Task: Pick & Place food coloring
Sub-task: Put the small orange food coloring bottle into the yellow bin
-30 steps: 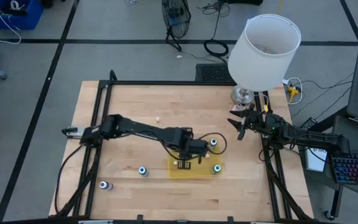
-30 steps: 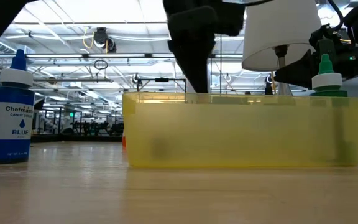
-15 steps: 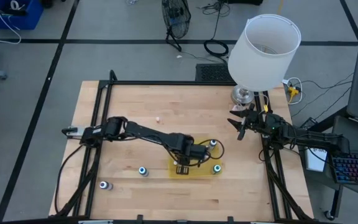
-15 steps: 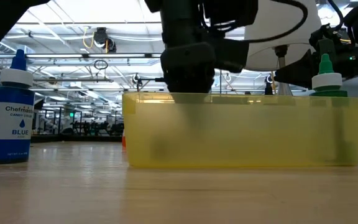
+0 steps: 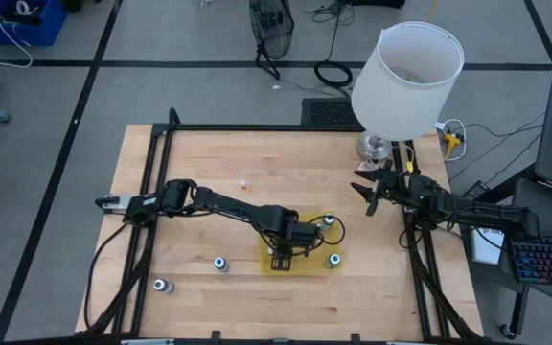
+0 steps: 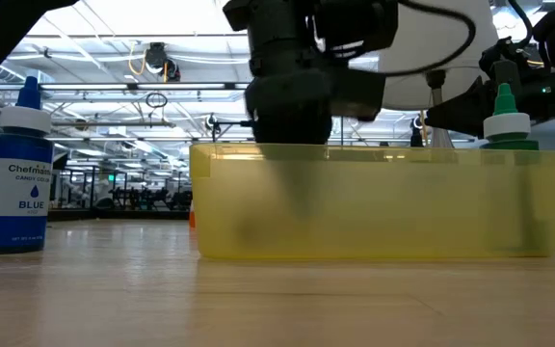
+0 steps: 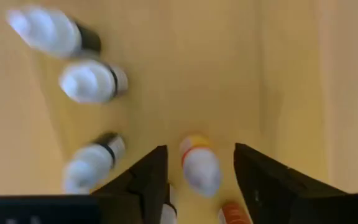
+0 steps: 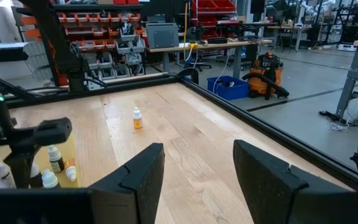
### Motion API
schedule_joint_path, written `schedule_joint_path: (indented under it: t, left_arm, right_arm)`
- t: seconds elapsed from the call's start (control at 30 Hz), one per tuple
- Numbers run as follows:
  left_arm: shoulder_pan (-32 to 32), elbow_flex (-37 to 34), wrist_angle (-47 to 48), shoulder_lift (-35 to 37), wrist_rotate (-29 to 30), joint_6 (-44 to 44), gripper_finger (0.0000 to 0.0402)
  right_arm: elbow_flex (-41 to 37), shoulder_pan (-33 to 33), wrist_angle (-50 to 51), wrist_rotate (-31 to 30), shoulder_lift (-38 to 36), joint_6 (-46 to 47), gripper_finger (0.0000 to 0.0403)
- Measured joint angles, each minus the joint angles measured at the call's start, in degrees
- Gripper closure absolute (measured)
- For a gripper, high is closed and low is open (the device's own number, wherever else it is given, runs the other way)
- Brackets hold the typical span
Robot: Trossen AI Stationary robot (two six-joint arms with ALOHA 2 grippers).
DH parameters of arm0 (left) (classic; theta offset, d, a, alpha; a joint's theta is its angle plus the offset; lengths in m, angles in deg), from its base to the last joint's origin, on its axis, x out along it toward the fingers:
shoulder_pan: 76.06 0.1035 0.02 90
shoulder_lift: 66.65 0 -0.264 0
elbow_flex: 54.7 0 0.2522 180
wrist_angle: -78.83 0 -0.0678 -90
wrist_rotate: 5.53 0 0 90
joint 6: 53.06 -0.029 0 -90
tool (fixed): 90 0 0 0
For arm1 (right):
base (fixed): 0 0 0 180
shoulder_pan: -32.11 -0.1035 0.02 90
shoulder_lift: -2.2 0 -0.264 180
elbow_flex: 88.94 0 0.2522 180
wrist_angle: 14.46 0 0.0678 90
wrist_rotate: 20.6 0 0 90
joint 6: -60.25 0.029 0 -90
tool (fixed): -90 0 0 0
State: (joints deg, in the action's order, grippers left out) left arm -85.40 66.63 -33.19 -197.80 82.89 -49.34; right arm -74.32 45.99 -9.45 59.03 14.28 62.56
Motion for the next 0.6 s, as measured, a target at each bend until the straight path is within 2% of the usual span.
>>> schedule_joint_path:
  t: [0.27, 0.37, 0.6]
  left_arm:
    - [-0.09, 8.74, 9.38, 0.02, 0.25, -1.28, 0.0172]
    - [-0.10, 11.81, 14.52, 0.07, 2.93, -1.22, 0.0169]
    - [0.18, 11.60, 22.12, 0.73, 8.10, -0.69, 0.0167]
  right_arm:
    - [-0.01, -0.01, 0.00, 0.00, -0.02, 0.01, 0.0222]
    - [0.00, -0.01, 0.00, 0.00, -0.01, -0.01, 0.0222]
    - [0.00, -0.01, 0.00, 0.00, -0.02, 0.00, 0.0222]
